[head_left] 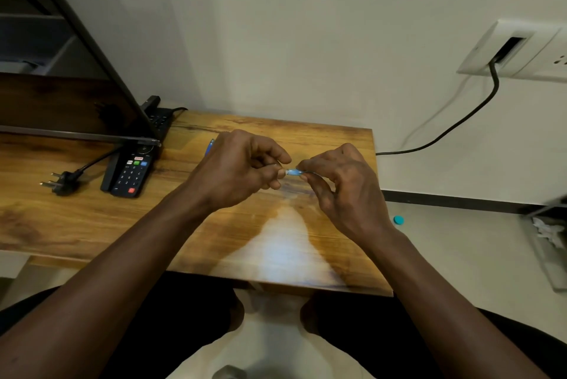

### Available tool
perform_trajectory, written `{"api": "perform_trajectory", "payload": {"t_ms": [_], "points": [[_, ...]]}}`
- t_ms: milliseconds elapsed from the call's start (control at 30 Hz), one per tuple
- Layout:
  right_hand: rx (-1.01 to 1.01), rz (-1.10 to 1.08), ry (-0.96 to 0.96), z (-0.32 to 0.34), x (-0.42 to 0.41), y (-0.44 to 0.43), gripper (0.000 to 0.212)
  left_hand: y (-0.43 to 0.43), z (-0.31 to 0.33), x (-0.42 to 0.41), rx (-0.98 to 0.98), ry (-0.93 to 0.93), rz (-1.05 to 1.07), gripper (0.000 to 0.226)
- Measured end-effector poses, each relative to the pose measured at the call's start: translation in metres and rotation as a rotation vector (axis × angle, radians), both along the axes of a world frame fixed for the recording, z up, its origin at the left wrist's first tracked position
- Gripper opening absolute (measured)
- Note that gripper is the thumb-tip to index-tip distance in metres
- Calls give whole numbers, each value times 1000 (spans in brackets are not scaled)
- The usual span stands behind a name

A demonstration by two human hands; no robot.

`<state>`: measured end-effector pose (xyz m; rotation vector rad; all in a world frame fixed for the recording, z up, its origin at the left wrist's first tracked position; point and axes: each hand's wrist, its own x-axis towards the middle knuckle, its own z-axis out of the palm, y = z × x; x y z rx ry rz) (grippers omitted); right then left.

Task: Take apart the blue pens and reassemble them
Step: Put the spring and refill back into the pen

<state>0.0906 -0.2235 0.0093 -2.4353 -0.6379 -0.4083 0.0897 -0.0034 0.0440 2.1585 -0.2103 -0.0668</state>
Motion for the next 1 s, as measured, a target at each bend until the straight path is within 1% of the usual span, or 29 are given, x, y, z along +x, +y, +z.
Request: {"api": "perform_trajectory", "payload": {"t_ms": [100, 267, 367, 433, 500, 567, 633, 700, 833, 900, 1000], "points": [[67, -8, 48, 0, -1, 3, 20, -2, 0, 0, -73, 48, 28, 13], [97, 47, 103, 2, 1, 2, 20, 4, 4, 1, -184, 176, -41, 13], [178, 26, 140, 2, 3, 3, 18, 4, 7, 1, -230, 166, -34, 19], [262, 7, 183, 4, 4, 4, 17, 2, 7, 1, -296, 144, 17, 24], [341, -21, 236, 6, 6, 5, 16, 2, 6, 1, -368, 113, 68, 19], [427, -48, 293, 9, 7, 6, 16, 2, 6, 2, -452, 126, 100, 15], [491, -62, 333, 12, 7, 7, 16, 1, 7, 2, -523, 149, 103, 17], [519, -56, 354, 14, 7, 9, 17, -1, 6, 1, -552, 143, 92, 22], [589, -49, 405, 16, 6, 9, 18, -6, 1, 2, -621, 143, 154, 12], [621, -51, 431, 16, 6, 9, 17, -7, 1, 2, -658, 171, 177, 11], [622, -53, 442, 16, 6, 9, 16, -10, 1, 0, -662, 181, 184, 10]]}}
